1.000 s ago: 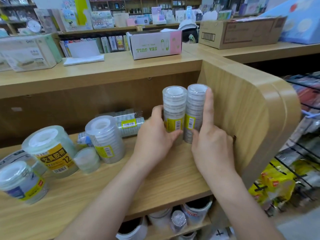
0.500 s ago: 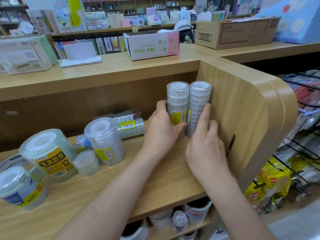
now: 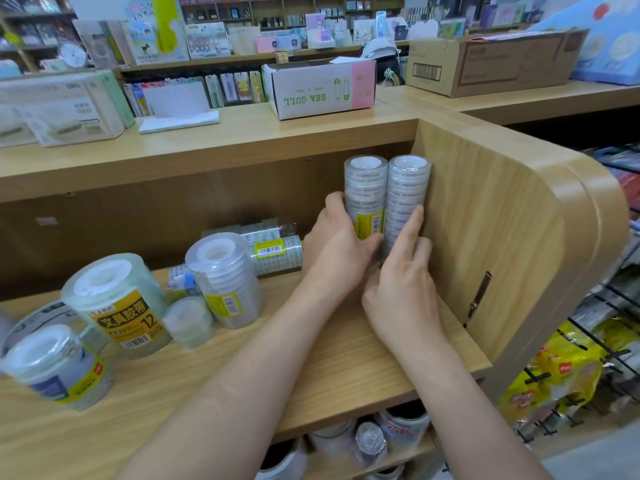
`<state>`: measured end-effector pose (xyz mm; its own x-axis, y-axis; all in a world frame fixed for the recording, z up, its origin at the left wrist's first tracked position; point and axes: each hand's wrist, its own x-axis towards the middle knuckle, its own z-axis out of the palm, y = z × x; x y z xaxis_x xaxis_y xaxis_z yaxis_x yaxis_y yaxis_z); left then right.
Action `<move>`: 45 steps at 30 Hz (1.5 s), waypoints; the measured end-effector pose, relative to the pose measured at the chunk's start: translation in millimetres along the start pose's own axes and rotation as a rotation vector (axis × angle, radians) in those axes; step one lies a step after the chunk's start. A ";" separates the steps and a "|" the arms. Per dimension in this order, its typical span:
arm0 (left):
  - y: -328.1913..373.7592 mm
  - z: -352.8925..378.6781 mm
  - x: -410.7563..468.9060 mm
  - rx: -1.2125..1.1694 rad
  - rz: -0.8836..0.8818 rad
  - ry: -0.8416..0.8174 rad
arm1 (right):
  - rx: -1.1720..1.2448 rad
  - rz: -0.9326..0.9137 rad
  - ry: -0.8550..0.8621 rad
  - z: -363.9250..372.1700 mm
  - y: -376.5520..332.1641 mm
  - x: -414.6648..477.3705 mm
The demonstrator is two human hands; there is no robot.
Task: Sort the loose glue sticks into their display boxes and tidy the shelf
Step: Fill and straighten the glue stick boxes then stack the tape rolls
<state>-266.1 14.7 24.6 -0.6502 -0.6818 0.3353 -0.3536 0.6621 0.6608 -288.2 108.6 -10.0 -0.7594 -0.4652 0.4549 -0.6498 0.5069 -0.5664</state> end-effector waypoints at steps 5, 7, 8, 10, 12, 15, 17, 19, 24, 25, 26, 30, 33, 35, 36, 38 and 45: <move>7.1 -39.1 -35.8 0.314 0.212 0.068 | 0.033 0.022 -0.021 -9.2 2.9 -6.2; -0.4 -68.8 -59.5 0.408 0.373 0.324 | 0.106 -0.033 0.050 -13.7 -0.2 -9.1; -8.6 -83.3 -69.0 0.438 0.417 0.425 | 0.164 -0.085 0.085 -14.7 -3.9 -11.1; -29.8 -108.7 -78.0 0.550 0.386 0.499 | 0.290 -0.167 0.086 -12.8 -13.2 -15.0; -47.8 -124.3 -77.8 0.684 0.219 0.382 | 0.396 -0.193 -0.029 -6.4 -23.9 -17.2; -61.1 -126.0 -74.2 0.643 -0.042 0.082 | 0.498 -0.219 -0.281 6.7 -41.2 -20.4; -63.1 -124.6 -73.6 0.605 -0.020 0.058 | 0.514 -0.261 -0.448 12.9 -52.0 -22.7; -59.6 -122.6 -73.1 0.555 0.054 0.070 | 0.530 -0.294 -0.545 16.5 -58.2 -22.7; -36.4 -110.7 -64.9 -0.142 0.120 -0.263 | 0.496 -0.238 -0.291 6.0 -38.9 -18.0; -36.7 -112.2 -60.3 -0.249 0.099 -0.278 | 0.449 -0.225 -0.229 1.4 -31.1 -18.2; -41.7 -113.2 -52.7 -0.203 0.105 -0.237 | 0.410 -0.210 -0.180 -3.7 -23.4 -18.4; -64.9 -108.3 -20.9 0.855 0.081 -0.151 | 0.312 -0.128 -0.062 -15.7 -3.5 -15.9; -70.4 -96.1 -7.7 0.978 -0.020 -0.292 | 0.275 -0.106 -0.013 -18.0 -0.2 -15.9; -67.6 -94.2 -4.0 1.007 0.016 -0.254 | 0.243 -0.105 0.018 -17.6 -0.2 -17.9; -65.3 -94.6 -4.1 1.004 0.043 -0.218 | 0.227 -0.101 0.033 -16.8 0.1 -18.4; -61.4 -96.2 -5.6 0.966 0.116 -0.133 | 0.203 -0.093 0.060 -14.6 0.9 -18.4; -60.6 -103.9 -3.9 0.803 0.186 -0.234 | 0.187 -0.107 0.105 -12.8 2.9 -17.5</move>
<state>-172.2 -55.1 53.1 -0.8357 -0.5168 0.1858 -0.5389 0.8368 -0.0965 -277.3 127.6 -10.8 -0.6925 -0.4257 0.5825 -0.7165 0.3116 -0.6241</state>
